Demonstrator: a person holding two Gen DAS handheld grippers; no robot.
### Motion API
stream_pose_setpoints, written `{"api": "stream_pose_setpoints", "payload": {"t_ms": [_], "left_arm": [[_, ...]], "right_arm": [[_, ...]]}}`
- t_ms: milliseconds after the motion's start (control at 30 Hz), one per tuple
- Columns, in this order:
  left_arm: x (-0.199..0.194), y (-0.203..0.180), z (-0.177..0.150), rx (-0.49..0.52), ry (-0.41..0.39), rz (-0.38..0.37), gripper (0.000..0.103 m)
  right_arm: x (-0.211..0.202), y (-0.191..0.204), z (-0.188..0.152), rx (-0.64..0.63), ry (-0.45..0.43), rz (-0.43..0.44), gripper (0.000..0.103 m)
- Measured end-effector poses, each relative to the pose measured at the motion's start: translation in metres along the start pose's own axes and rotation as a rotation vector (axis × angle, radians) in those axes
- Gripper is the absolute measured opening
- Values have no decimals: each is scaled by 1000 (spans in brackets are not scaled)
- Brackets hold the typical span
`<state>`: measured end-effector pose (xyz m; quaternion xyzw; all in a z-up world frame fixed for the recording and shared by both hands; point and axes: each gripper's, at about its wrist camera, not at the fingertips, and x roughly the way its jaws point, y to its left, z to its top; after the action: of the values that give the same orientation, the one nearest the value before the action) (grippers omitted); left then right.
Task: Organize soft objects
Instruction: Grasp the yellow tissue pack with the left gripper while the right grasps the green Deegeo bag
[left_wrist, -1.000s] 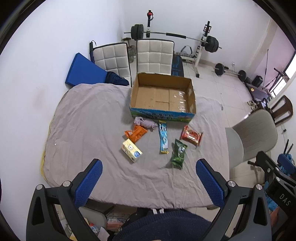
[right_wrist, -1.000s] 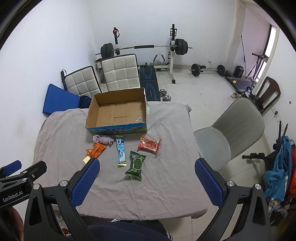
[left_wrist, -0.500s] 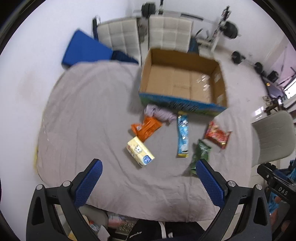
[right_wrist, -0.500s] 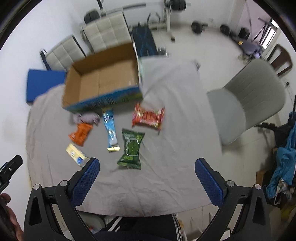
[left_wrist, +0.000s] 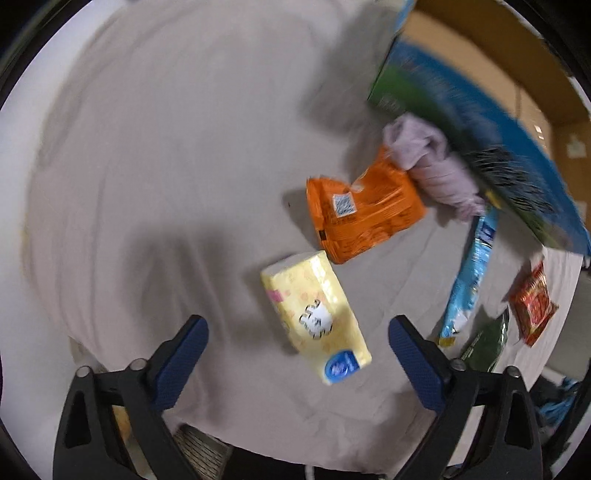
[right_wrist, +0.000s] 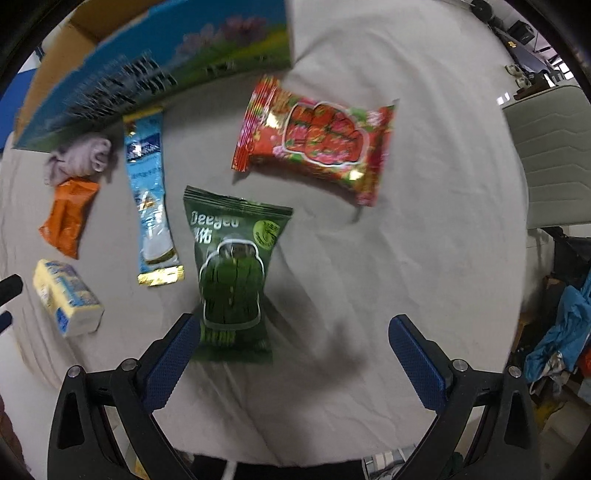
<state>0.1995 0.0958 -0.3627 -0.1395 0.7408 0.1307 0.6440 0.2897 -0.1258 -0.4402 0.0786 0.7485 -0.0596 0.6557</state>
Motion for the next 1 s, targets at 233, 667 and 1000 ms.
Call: {"api": "stream_pose_setpoints", "payload": {"t_ms": [233, 667, 1000], "left_arm": [[30, 17, -4, 5, 44, 32, 91], [58, 71, -26, -121, 92, -13, 91], [110, 70, -19, -167, 156, -23, 66]], "right_arm": [[36, 13, 10, -5, 31, -2, 101], [84, 38, 4, -30, 85, -18, 101], [133, 46, 0, 54, 208, 40, 67]]}}
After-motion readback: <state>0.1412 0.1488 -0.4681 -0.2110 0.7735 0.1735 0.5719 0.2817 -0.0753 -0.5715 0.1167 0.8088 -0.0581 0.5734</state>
